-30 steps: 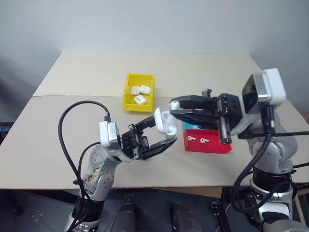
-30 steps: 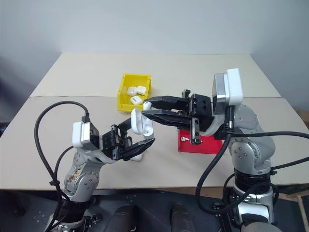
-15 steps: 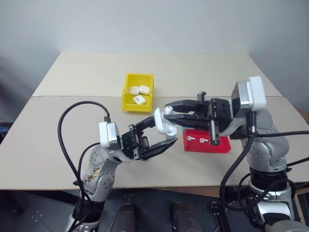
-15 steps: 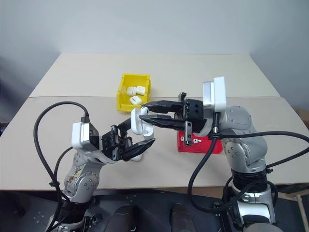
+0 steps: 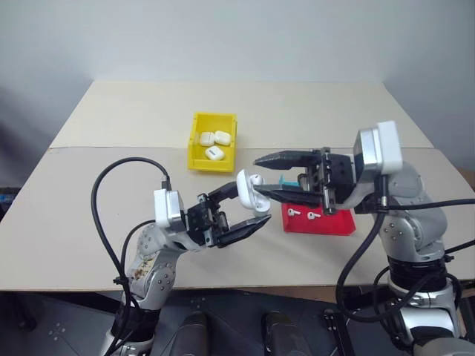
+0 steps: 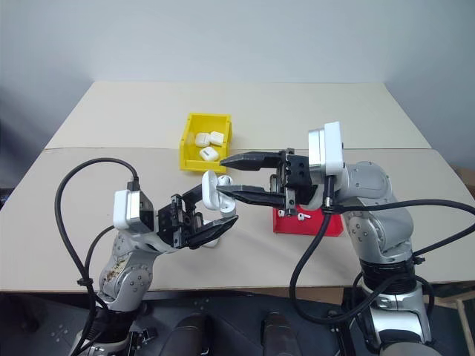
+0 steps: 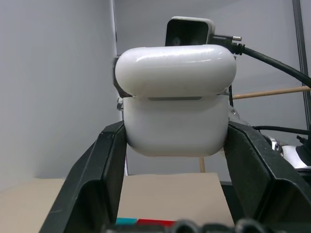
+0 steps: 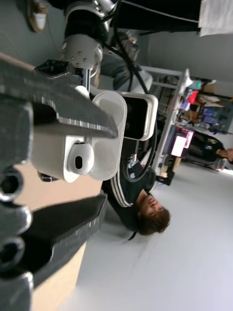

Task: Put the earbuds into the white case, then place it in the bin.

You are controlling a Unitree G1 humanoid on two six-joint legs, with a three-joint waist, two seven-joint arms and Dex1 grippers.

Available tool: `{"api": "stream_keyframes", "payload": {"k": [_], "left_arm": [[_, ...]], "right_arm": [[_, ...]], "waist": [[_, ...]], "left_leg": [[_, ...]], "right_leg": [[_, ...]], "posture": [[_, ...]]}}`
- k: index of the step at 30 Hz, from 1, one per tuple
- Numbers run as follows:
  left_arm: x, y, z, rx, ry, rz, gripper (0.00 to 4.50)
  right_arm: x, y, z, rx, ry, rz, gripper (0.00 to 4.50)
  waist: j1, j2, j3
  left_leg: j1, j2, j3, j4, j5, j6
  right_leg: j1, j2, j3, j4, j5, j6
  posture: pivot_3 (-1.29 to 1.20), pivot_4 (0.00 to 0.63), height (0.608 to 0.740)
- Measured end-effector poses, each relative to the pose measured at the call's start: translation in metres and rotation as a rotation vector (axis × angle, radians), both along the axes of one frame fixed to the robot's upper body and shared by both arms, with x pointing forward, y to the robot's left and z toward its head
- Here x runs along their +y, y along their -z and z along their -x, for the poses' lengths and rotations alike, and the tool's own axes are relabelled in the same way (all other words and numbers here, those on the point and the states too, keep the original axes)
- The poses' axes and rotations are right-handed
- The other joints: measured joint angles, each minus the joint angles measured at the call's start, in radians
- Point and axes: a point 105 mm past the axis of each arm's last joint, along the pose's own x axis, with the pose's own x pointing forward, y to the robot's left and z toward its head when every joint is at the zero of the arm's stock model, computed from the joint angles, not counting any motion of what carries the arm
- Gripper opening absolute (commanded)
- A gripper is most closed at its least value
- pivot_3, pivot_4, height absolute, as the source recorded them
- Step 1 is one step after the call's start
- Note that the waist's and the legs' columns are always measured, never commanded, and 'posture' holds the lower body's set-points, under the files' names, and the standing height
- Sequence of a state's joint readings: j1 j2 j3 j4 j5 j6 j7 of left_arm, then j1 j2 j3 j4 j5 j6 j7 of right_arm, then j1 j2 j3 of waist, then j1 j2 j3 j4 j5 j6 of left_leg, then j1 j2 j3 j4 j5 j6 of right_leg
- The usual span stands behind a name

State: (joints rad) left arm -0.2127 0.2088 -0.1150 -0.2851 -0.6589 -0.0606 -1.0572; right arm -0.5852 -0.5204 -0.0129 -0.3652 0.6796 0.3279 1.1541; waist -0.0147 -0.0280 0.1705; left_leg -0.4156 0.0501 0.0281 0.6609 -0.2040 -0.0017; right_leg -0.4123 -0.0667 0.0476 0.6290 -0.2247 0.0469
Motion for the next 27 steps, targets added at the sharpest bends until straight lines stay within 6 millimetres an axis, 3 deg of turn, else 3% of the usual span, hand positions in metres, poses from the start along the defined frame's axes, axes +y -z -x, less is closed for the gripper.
{"api": "stream_keyframes", "payload": {"k": [9,12,16,21,22,27], "left_arm": [[0.002,0.003,-0.003,-0.01,-0.032,-0.026,2.75],[0.016,0.014,-0.009,-0.035,-0.087,-0.084,2.75],[0.04,0.042,-0.015,-0.011,-0.172,-0.186,2.75],[0.043,0.053,-0.012,-0.028,-0.208,-0.215,2.75],[0.043,0.054,-0.012,-0.023,-0.219,-0.215,2.75],[0.042,0.055,-0.014,-0.009,-0.262,-0.189,2.75]], "right_arm": [[-0.01,0.002,-0.001,-0.002,0.01,0.065,2.55],[-0.032,-0.004,-0.014,0.043,0.08,0.169,2.55],[-0.073,-0.016,-0.046,0.027,0.32,0.395,2.55],[-0.101,0.023,-0.089,0.027,0.474,0.786,2.55],[-0.103,0.031,-0.097,0.02,0.481,0.858,2.55],[-0.089,0.051,-0.127,-0.156,0.429,1.128,2.55]], "waist": [[0.003,0.0,0.0],[0.002,0.0,0.0],[-0.002,0.0,0.0],[-0.006,0.001,0.0],[-0.008,0.001,0.0],[-0.013,0.002,0.001]], "left_leg": [[-0.001,0.0,0.0,0.0,0.0,0.0],[-0.001,0.0,0.001,0.0,0.0,0.0],[-0.002,0.001,0.002,-0.001,0.0,0.0],[-0.006,0.001,0.004,-0.002,0.0,0.0],[-0.006,0.001,0.004,-0.002,0.0,0.0],[-0.007,0.001,0.005,-0.002,0.0,0.0]], "right_leg": [[0.0,0.0,0.0,-0.001,0.0,0.0],[-0.001,-0.001,0.0,-0.001,-0.002,-0.005],[-0.005,-0.001,0.001,0.0,-0.005,-0.011],[-0.011,0.001,0.003,0.001,-0.004,-0.01],[-0.012,0.001,0.003,0.001,-0.001,-0.005],[-0.013,0.001,0.005,0.001,0.001,-0.002]], "posture": [[0.0,0.15,0.74],[0.0,0.15,0.74],[0.0,0.15,0.74],[0.0,0.15,0.74],[0.0,0.15,0.74],[0.0,0.15,0.74]]}}
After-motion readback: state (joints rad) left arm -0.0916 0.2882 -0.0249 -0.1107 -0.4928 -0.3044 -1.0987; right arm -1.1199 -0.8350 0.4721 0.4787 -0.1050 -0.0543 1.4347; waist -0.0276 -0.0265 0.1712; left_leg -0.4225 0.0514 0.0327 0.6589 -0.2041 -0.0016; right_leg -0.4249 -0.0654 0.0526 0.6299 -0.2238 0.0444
